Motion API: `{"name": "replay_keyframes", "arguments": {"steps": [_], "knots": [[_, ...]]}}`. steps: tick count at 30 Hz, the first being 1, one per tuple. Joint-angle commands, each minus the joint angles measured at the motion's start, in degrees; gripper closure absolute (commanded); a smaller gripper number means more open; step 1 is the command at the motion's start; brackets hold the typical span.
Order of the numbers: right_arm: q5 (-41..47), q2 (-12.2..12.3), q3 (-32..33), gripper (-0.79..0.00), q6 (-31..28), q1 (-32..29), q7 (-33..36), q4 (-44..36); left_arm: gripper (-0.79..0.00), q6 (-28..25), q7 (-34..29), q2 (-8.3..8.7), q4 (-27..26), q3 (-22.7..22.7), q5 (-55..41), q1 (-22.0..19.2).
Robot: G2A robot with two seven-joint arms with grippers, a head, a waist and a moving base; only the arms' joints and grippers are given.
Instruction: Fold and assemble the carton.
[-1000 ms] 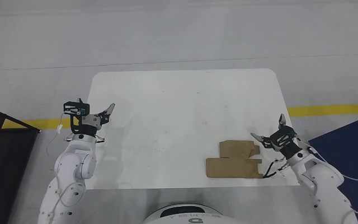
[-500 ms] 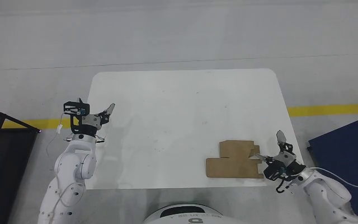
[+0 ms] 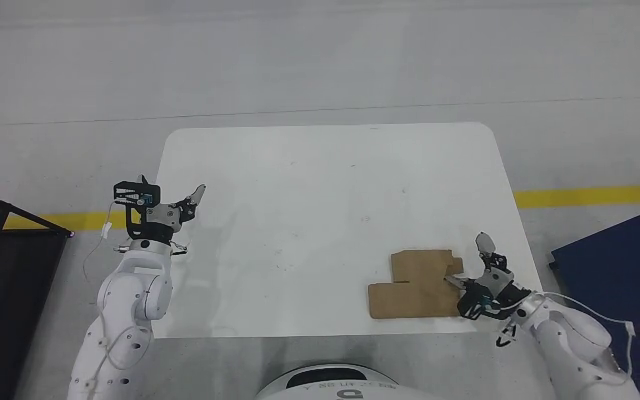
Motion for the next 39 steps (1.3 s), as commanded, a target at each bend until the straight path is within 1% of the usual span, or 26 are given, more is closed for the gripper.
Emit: {"name": "replay_keyframes", "arguments": {"steps": [1,3,5,6,7,11,13,17,21,24,26,27,28,30,31,32,33,34,37,39], "knots": [[-0.16,0.06,-0.09,-0.785,-0.05,0.29,0.87,-0.16,-0.785,0.00,0.00,0.00,0.00,0.00,0.00,0.00],[-0.56,0.14,-0.30,-0.785,-0.22,0.51,1.40,-0.32,-0.785,0.00,0.00,0.00,0.00,0.00,0.00,0.00],[-1.52,0.24,-0.72,-0.742,-0.58,0.79,1.83,-0.50,-0.785,0.00,0.00,0.00,0.00,0.00,0.00,0.00],[-2.24,0.29,-1.04,-0.739,-0.72,0.97,2.31,-0.55,-0.785,0.00,0.00,0.00,0.00,0.00,0.00,0.00],[-2.91,0.32,-1.41,-0.702,-0.75,1.18,2.96,-0.62,-0.785,0.00,0.00,0.00,0.00,0.00,0.00,0.00],[-4.18,0.38,-2.58,-0.668,-0.86,1.87,4.58,-0.71,-0.785,0.00,0.00,0.00,0.00,0.00,0.00,0.00],[-3.84,0.40,-2.92,-0.613,-1.51,2.49,5.88,-0.65,-0.785,0.00,0.00,0.00,0.00,0.00,0.00,0.00],[-2.23,0.44,-2.81,-0.536,-2.83,3.41,7.59,-0.48,-0.785,0.00,0.00,0.00,0.00,0.00,0.00,0.00],[1.63,0.52,-1.21,-0.468,-4.83,4.63,9.66,0.17,-0.785,0.00,0.00,0.00,0.00,0.00,0.00,0.00],[5.26,0.53,0.48,-0.462,-5.92,5.31,11.41,0.55,-0.785,0.00,0.00,0.00,0.00,0.00,0.00,0.00],[7.06,0.58,1.42,-0.428,-6.85,5.08,11.61,0.04,-0.785,0.00,0.00,0.00,0.00,0.00,0.00,0.00],[7.43,0.64,1.87,-0.453,-7.20,4.31,10.73,-0.81,-0.785,0.00,0.00,0.00,0.00,0.00,0.00,0.00],[6.99,0.77,2.31,-0.493,-7.27,2.55,8.33,-2.30,-0.785,0.00,0.00,0.00,0.00,0.00,0.00,0.00],[5.26,0.99,2.54,-0.613,-7.27,-0.22,4.40,-4.16,-0.785,0.00,0.00,0.00,0.00,0.00,0.00,0.00],[3.40,1.17,2.56,-0.662,-7.15,-2.32,1.67,-5.37,-0.785,0.00,0.00,0.00,0.00,0.00,0.00,0.00],[2.52,1.25,2.44,-0.714,-7.08,-3.25,0.47,-5.89,-0.785,0.00,0.00,0.00,0.00,0.00,0.00,0.00],[0.73,1.42,2.09,-0.745,-7.01,-4.79,-1.50,-6.73,-0.785,0.00,0.00,0.00,0.00,0.00,0.00,0.00],[-0.31,1.52,1.72,-0.754,-7.28,-5.59,-2.58,-7.11,-0.785,0.00,0.00,0.00,0.00,0.00,0.00,0.00],[-2.31,1.71,0.37,-0.745,-7.96,-6.26,-2.84,-7.64,-0.785,0.00,0.00,0.00,0.00,0.00,0.00,0.00],[-2.45,1.79,-0.68,-0.723,-9.54,-5.69,-2.06,-7.27,-0.785,0.00,0.00,0.00,0.00,0.00,0.00,0.00]]}}
